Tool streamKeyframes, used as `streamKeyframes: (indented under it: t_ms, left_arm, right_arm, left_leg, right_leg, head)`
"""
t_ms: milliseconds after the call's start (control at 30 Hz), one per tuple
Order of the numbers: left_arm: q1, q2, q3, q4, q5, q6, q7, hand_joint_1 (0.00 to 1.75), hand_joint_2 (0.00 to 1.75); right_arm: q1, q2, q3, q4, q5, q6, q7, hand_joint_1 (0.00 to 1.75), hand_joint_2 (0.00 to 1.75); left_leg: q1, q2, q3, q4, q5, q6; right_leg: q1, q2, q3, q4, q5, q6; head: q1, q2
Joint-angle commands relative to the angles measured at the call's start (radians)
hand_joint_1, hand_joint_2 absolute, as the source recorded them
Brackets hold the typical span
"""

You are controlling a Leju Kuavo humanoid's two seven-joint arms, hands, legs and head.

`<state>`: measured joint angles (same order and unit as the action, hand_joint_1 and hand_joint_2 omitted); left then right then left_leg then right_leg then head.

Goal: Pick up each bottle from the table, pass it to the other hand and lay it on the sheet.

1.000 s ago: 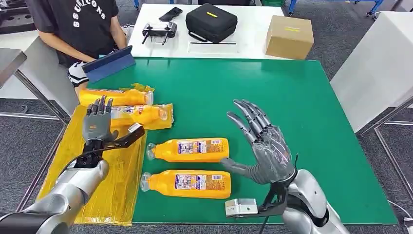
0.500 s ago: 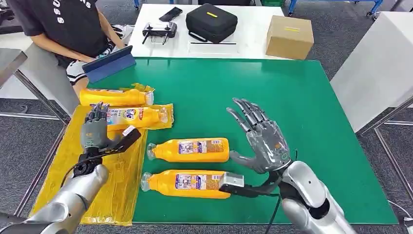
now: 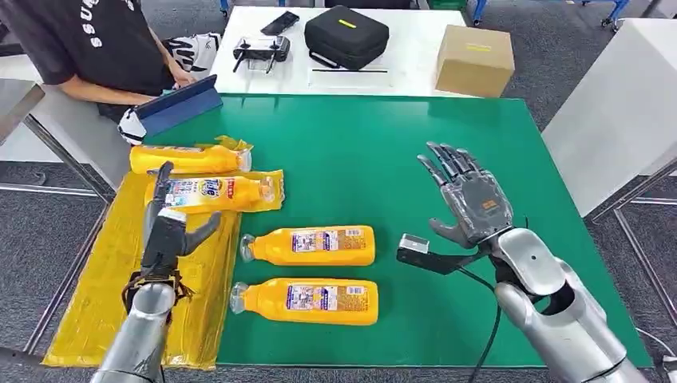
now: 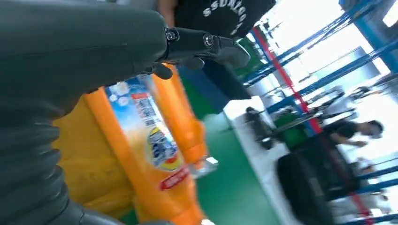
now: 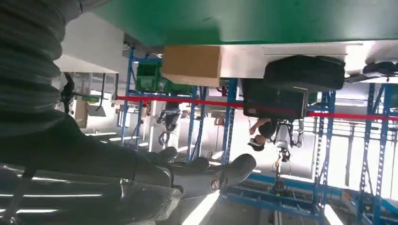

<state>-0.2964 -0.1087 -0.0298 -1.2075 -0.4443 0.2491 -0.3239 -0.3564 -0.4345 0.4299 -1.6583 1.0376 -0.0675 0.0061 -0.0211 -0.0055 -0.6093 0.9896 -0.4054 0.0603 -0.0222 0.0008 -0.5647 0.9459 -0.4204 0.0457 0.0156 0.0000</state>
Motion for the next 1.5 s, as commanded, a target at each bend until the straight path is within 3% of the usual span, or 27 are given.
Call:
streamKeyframes:
  t_ms: [33,267,400,533,700,1000,1167,1500]
  left_arm:
    - [0.040,0.060,0.020,-0.178,0.096,-0.038,-0.006,0.00,1.75]
    - [0.035,0.057,0.014,-0.170,0.101,-0.036,-0.007,0.00,1.75]
    - [0.029,0.044,-0.012,-0.160,0.105,-0.037,-0.007,0.00,1.75]
    - [0.014,0.027,-0.037,-0.141,0.088,-0.026,0.015,0.00,1.75]
    - [0.024,0.029,-0.051,-0.139,0.068,-0.001,0.022,0.00,1.75]
    - [0.031,0.025,-0.040,-0.137,0.062,0.010,0.034,0.00,1.75]
    - [0.018,0.016,-0.039,-0.115,0.064,0.007,0.035,0.00,1.75]
    - [0.013,0.011,-0.036,-0.104,0.064,0.012,0.043,0.00,1.75]
  right_arm:
    - [-0.083,-0.010,0.049,0.142,-0.041,0.037,-0.016,0.00,1.75]
    - [-0.087,-0.007,0.060,0.154,-0.060,0.049,-0.023,0.00,1.75]
    - [-0.045,0.077,0.075,0.216,-0.129,0.037,-0.053,0.00,1.75]
    - [-0.113,0.175,0.115,0.358,-0.192,0.024,-0.074,0.00,1.75]
    - [-0.093,0.252,0.152,0.431,-0.226,-0.009,-0.099,0.00,1.75]
    - [-0.150,0.319,0.187,0.567,-0.272,0.004,-0.125,0.00,1.75]
    - [-0.186,0.345,0.214,0.659,-0.287,-0.011,-0.136,0.00,1.75]
    - [-0.200,0.356,0.242,0.698,-0.269,-0.031,-0.117,0.00,1.75]
  left_leg:
    - [0.001,0.003,0.002,0.000,-0.001,-0.003]
    - [0.001,0.001,0.002,0.000,0.000,-0.003]
    - [0.002,0.001,0.005,-0.001,-0.001,-0.004]
    - [0.002,0.004,0.007,-0.001,-0.001,-0.005]
    - [0.003,0.003,0.005,-0.001,0.000,-0.004]
    - [0.003,0.006,0.010,0.000,-0.003,-0.008]
    - [0.002,0.001,0.005,-0.001,0.000,-0.005]
    - [0.002,0.001,0.004,0.000,0.000,-0.004]
  right_leg:
    - [0.001,0.003,0.001,0.000,0.000,-0.002]
    - [0.000,0.001,0.002,0.000,0.000,-0.002]
    - [0.001,0.000,0.005,-0.002,0.000,-0.003]
    - [0.002,0.003,0.006,-0.001,0.000,-0.004]
    - [0.002,0.002,0.004,-0.002,0.001,-0.003]
    - [0.002,0.006,0.008,0.000,-0.001,-0.005]
    - [0.001,0.001,0.004,0.000,0.000,-0.003]
    - [0.001,0.000,0.004,0.000,-0.001,-0.003]
  head:
    - [0.000,0.000]
    - [0.000,0.000]
    - [0.000,0.000]
    - [0.000,0.000]
    - [0.000,0.000]
    - [0.000,0.000]
    - [0.000,0.000]
    - [0.000,0.000]
